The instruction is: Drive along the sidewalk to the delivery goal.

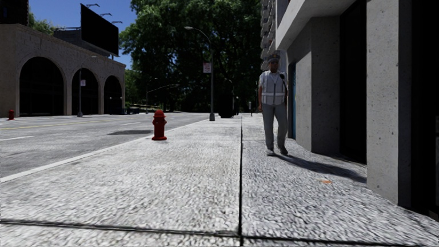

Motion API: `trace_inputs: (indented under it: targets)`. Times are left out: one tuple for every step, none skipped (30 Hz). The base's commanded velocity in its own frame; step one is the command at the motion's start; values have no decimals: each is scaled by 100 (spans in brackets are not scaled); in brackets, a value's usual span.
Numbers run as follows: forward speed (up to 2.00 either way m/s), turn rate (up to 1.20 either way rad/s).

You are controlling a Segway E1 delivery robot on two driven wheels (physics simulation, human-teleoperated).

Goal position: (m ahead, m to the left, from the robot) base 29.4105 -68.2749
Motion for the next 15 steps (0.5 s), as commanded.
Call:
trace_inputs:
  targets:
    - [200, 25]
    - [200, 25]
    - [200, 17]
    - [200, 17]
    - [200, 6]
    - [200, 0]
    - [200, 0]
    - [200, 0]
    - [200, 0]
    - [200, 0]
    - [200, 0]
    - [200, 0]
    - [200, 0]
    - [200, 0]
    - [200, 0]
